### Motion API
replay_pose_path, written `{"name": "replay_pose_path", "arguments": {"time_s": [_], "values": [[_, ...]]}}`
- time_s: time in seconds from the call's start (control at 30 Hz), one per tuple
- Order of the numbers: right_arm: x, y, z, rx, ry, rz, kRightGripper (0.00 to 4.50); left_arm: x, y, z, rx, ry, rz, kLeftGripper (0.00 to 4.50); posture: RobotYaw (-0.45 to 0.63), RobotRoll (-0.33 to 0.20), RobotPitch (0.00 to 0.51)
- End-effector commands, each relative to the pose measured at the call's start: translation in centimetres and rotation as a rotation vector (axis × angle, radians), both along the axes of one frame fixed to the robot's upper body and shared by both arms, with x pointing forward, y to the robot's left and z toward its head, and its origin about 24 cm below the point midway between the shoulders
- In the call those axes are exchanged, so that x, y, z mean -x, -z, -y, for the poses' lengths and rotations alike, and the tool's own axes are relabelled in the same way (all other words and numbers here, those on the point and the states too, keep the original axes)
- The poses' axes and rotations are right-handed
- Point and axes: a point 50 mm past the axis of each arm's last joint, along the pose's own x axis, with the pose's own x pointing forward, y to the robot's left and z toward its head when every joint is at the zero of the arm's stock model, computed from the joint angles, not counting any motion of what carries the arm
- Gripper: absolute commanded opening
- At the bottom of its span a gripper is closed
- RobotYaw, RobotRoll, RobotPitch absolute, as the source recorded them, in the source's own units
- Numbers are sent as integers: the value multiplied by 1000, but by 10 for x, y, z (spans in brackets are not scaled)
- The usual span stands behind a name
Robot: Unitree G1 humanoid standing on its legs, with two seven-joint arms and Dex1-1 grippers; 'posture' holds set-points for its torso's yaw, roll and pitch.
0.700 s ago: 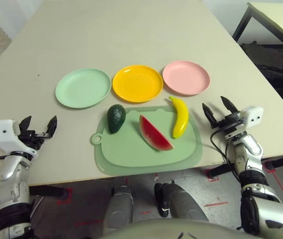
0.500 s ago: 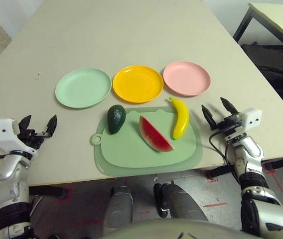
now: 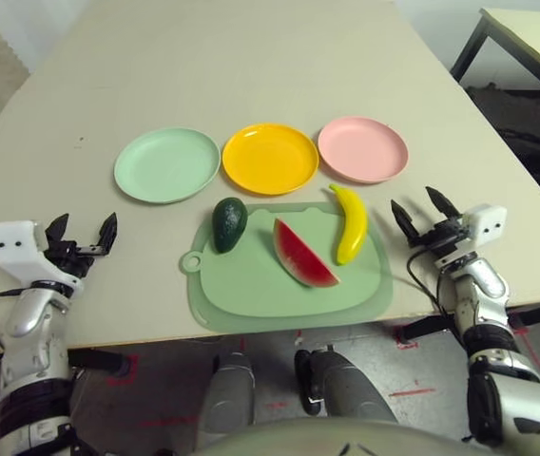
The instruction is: Place the fruits into color-matched plates.
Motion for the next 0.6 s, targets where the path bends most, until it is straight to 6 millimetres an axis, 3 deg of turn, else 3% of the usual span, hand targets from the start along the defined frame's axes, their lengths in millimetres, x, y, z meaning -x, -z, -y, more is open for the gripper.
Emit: {"name": "replay_pose_path", "arguments": {"time_s": [0.03,0.17,0.33,0.43,0.6], "values": [[4,7,23,-15,52,-103,4480,4,-5,5,-6,172,-3,4500,58,0,183],[-7,-13,38,18,88,-101,4480,6,-36,-1,6,391,41,4500,64,0,195],[-11,-22,32,89,-25,-109,4480,7,-60,9,-28,667,10,4500,49,0,195],[-14,-31,29,180,-64,-100,4480,15,-70,25,-131,898,-93,4500,42,0,194],[-12,-59,34,475,-173,-82,4480,22,-87,30,-249,1058,-194,4500,7,0,190]]}}
